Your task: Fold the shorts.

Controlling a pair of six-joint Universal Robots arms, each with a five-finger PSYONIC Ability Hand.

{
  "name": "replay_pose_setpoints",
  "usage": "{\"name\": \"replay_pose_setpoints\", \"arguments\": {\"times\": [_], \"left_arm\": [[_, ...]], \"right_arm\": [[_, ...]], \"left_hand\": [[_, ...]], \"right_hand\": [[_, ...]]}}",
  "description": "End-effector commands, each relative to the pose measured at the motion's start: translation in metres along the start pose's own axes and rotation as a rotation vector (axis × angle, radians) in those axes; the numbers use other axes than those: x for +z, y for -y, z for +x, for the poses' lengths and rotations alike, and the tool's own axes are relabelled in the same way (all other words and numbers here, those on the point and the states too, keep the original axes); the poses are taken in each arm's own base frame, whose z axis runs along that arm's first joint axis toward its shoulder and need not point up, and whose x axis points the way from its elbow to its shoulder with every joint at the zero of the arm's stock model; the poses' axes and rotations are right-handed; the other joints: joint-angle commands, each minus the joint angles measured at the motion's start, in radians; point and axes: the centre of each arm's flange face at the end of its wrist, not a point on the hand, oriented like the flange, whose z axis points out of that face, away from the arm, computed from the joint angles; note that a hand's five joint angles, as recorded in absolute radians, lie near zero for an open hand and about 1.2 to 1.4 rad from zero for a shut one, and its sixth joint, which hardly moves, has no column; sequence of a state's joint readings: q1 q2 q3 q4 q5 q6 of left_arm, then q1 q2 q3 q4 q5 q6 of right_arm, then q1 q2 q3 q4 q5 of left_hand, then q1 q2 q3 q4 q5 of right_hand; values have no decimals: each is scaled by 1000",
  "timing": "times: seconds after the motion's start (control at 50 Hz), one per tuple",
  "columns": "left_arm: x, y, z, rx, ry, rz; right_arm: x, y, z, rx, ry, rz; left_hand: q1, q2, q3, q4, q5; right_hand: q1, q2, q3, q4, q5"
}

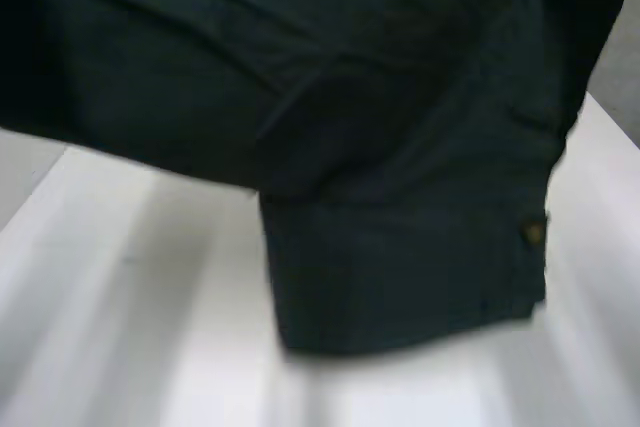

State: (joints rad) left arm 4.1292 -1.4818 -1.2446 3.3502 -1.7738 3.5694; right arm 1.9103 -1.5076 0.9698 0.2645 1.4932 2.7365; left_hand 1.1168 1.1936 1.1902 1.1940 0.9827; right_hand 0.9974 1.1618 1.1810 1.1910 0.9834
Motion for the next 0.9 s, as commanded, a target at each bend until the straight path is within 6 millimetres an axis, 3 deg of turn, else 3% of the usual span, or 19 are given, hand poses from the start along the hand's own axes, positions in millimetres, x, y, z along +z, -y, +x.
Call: {"name": "replay_pose_setpoints", "arguments": {"times": [0.02,0.06,0.1,0.16,0.18,0.3,0.32,0.38,0.4,0.42,0.48,0.58,0.7,0.8,0.9], "left_arm": [[15,-89,29,61,-55,-191],[20,-114,34,78,-58,-236],[30,-167,42,106,-63,-318],[39,-205,47,126,-59,-365],[43,-227,52,134,-60,-385],[40,-295,80,141,-124,-437],[39,-302,83,140,-138,-437],[31,-325,93,145,-179,-432],[28,-332,95,165,-188,-434],[26,-334,95,179,-190,-435],[24,-336,92,247,-195,-433],[20,-343,77,318,-184,-468],[30,-310,47,320,-131,-443],[32,-283,23,317,-88,-428],[25,-270,8,258,-54,-446]], "right_arm": [[34,-75,-34,24,87,-184],[39,-89,-46,30,112,-213],[56,-122,-69,33,147,-253],[70,-143,-80,30,141,-264],[79,-155,-85,26,126,-267],[93,-187,-99,16,83,-308],[92,-190,-103,19,86,-317],[88,-188,-111,28,102,-323],[84,-190,-115,35,113,-339],[81,-191,-115,42,116,-350],[70,-195,-118,105,132,-394],[49,-208,-131,210,212,-497],[20,-215,-151,355,332,-633],[-9,-211,-187,427,437,-690],[-24,-214,-215,414,496,-666]], "left_hand": [[279,203,206,202,239],[279,203,206,202,239],[279,203,206,202,239],[279,203,206,202,239],[279,203,206,202,239],[279,203,206,202,239],[279,203,206,202,239],[-127,-203,-200,-204,-167],[-512,-589,-585,-589,-552],[-661,-738,-734,-738,-702],[-835,-912,-909,-912,-876],[-897,-974,-971,-975,-938],[-903,-980,-977,-980,-944],[-906,-983,-980,-983,-947],[-909,-986,-983,-986,-950]], "right_hand": [[399,234,215,205,238],[399,234,215,205,238],[399,234,215,205,238],[399,234,215,205,238],[399,234,215,205,238],[399,234,215,205,238],[231,67,48,38,71],[-212,-377,-396,-406,-373],[-342,-506,-525,-535,-502],[-357,-522,-541,-551,-518],[-416,-580,-599,-610,-576],[-443,-607,-626,-636,-603],[-490,-654,-673,-683,-650],[-495,-660,-679,-689,-656],[-498,-663,-682,-692,-659]]}}
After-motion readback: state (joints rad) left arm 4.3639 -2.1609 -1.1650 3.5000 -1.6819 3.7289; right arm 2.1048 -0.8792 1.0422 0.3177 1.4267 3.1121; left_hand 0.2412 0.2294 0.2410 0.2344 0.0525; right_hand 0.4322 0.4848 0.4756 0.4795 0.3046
